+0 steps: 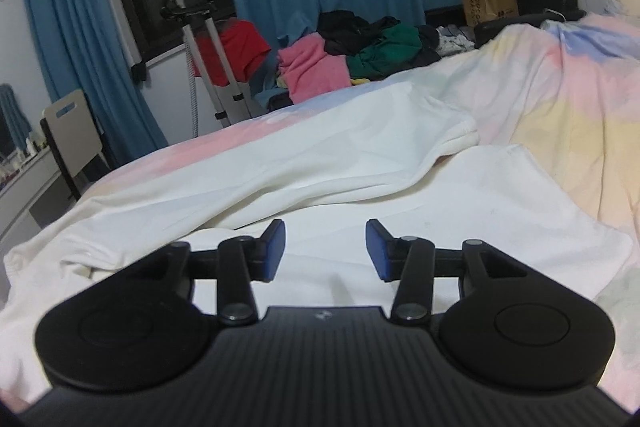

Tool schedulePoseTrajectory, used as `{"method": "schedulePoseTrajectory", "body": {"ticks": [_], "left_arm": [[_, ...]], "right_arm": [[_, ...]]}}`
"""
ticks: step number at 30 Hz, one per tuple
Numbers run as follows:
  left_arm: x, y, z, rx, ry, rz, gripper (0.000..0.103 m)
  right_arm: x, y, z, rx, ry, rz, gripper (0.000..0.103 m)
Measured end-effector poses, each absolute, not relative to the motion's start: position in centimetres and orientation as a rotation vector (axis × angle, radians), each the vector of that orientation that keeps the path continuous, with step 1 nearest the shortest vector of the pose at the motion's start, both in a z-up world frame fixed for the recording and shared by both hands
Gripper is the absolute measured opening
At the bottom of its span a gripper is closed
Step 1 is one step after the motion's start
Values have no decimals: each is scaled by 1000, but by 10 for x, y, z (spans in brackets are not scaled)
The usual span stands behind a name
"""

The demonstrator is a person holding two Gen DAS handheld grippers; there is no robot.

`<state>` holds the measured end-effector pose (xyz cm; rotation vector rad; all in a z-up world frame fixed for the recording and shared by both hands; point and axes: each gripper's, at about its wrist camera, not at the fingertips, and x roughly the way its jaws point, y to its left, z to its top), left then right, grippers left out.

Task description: Fold clothes

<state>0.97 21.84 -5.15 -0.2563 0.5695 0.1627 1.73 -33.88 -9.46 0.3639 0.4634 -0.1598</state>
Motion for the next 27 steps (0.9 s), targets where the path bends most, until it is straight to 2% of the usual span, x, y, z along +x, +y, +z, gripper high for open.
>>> {"method": "schedulePoseTrajectory", "body": {"ticks": [2, 4, 7, 16, 27], "left_arm": [[12, 235, -50, -274, 581, 243, 100], [11, 251, -51, -319, 584, 296, 100], [4, 273, -56, -477, 605, 310, 100], [-49, 316, -49, -736, 457, 489, 101], [-84, 374, -91, -1162, 540, 492, 94]], "right_arm": [[16, -343, -95, 388, 451, -173, 69], [14, -347, -96, 412, 442, -188, 75], [15, -355, -100, 458, 459, -208, 75], [27, -366, -111, 518, 552, -243, 74], [29, -394, -130, 643, 648, -374, 74]]}}
